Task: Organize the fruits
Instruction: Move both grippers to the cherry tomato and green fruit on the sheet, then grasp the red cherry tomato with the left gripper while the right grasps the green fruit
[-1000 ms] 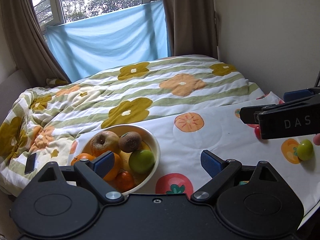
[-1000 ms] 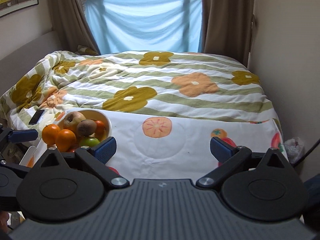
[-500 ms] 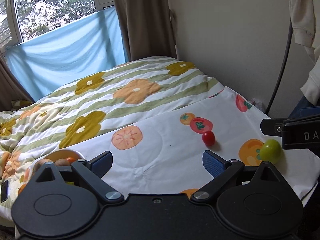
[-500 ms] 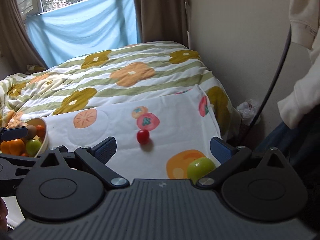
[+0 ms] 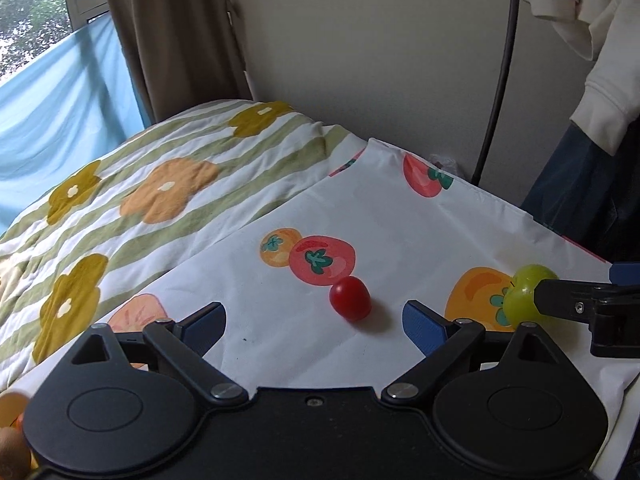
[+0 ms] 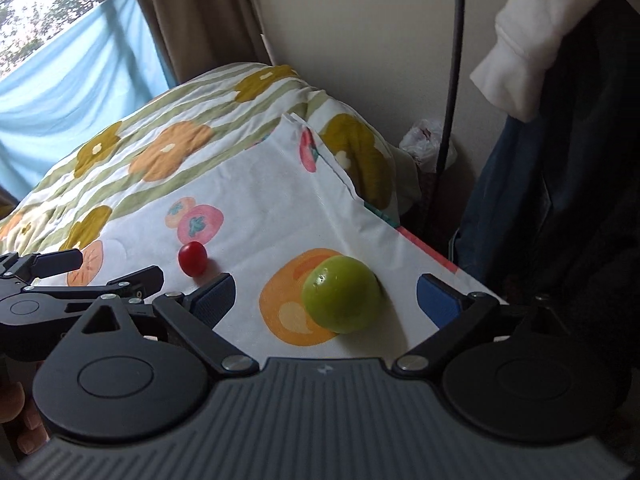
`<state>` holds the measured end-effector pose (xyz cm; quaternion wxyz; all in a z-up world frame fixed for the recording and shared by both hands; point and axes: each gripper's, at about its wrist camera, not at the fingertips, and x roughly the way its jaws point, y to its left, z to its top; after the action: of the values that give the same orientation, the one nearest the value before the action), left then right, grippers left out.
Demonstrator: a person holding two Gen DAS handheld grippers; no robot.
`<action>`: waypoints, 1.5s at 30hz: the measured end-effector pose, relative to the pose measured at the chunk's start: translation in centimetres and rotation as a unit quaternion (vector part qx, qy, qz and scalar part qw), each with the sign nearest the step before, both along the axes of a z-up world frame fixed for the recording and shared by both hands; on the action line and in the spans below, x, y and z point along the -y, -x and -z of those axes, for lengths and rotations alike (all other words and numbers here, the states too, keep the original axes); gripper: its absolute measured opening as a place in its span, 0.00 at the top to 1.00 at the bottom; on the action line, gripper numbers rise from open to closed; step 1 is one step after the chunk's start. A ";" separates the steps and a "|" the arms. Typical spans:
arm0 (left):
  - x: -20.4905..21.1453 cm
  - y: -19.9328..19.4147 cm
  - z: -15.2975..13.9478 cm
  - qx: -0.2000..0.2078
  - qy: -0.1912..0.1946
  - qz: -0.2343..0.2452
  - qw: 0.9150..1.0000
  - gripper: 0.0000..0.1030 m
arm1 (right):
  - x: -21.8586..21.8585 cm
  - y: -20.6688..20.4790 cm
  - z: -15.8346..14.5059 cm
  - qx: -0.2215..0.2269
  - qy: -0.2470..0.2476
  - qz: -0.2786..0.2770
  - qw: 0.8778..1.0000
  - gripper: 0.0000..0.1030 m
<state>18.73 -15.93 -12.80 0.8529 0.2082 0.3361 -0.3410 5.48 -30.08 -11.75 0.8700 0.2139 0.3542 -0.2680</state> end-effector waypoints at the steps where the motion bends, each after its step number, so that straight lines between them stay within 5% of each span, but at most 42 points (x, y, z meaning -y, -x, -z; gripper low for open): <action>1: 0.3 -0.5 0.4 -0.003 -0.003 0.009 1.000 0.10 | 0.0 0.0 0.4 -0.002 -0.003 0.010 1.000 0.00; 9: 2.8 -2.6 3.6 -0.022 -0.030 0.073 0.997 0.23 | 0.2 -0.8 2.6 -0.012 -0.012 0.069 0.997 0.00; 17: 3.6 -3.1 4.9 -0.042 -0.029 0.101 0.994 0.52 | -0.7 -1.9 3.3 -0.020 -0.004 0.075 0.997 0.00; 20: 3.7 -3.2 4.9 -0.045 -0.027 0.100 0.994 0.64 | -0.5 -2.4 3.6 -0.025 -0.012 0.075 0.997 0.11; 36: 2.1 -3.4 4.0 -0.052 -0.018 0.068 0.996 0.64 | 0.9 -3.7 4.4 -0.046 -0.031 0.094 0.994 0.29; 45: -0.1 -2.4 2.5 -0.036 -0.010 0.023 0.999 0.64 | 0.4 -3.6 3.1 -0.037 0.000 0.036 0.999 0.30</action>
<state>21.16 -15.79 -15.28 0.8301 0.2118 0.3648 -0.3646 9.10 -30.50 -14.88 0.8459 0.2163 0.3785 -0.3073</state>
